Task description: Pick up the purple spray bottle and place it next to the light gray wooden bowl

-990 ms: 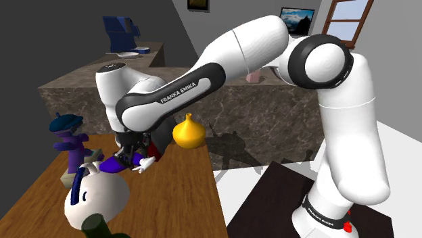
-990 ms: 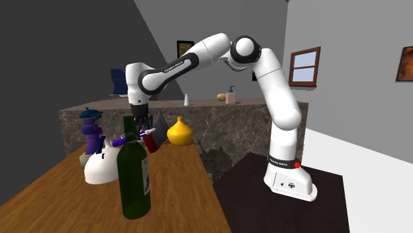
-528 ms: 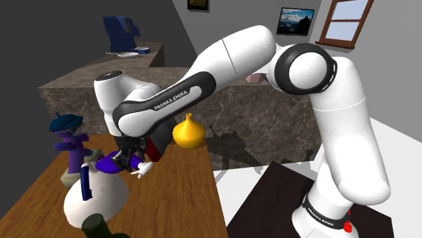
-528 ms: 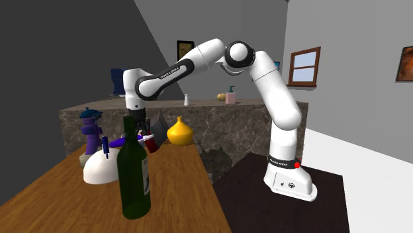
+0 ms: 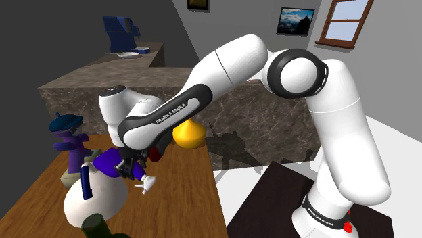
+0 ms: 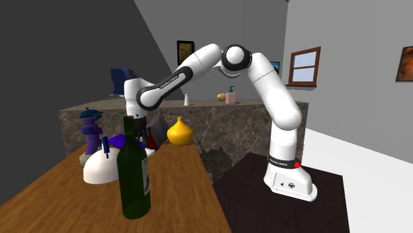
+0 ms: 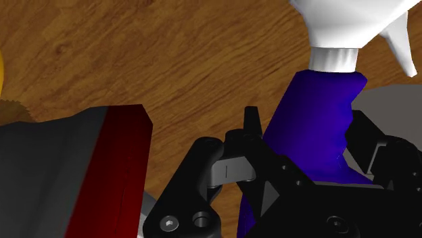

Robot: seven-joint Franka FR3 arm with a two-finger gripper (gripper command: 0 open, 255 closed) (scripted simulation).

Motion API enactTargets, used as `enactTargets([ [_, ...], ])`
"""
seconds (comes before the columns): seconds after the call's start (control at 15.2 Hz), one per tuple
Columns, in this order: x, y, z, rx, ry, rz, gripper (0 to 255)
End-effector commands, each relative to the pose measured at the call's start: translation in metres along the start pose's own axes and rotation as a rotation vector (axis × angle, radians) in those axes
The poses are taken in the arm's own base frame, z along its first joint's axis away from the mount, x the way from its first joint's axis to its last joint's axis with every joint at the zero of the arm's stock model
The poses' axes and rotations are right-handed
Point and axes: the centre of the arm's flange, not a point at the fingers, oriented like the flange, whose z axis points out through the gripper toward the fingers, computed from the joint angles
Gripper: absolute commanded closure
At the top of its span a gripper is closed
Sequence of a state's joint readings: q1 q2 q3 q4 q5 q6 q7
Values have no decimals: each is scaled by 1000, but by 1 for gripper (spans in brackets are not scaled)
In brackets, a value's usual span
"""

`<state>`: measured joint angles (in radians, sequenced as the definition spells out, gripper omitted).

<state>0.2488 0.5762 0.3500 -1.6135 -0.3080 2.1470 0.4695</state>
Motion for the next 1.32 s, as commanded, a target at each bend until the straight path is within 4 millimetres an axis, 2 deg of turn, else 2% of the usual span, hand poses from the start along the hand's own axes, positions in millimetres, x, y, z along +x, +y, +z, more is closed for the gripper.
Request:
enactTargets([
  [0.0, -1, -2, 11, 0, 0, 0, 255],
  [0.86, -2, -6, 79, 0, 0, 0, 255],
  [1.25, -2, -6, 79, 0, 0, 0, 255],
])
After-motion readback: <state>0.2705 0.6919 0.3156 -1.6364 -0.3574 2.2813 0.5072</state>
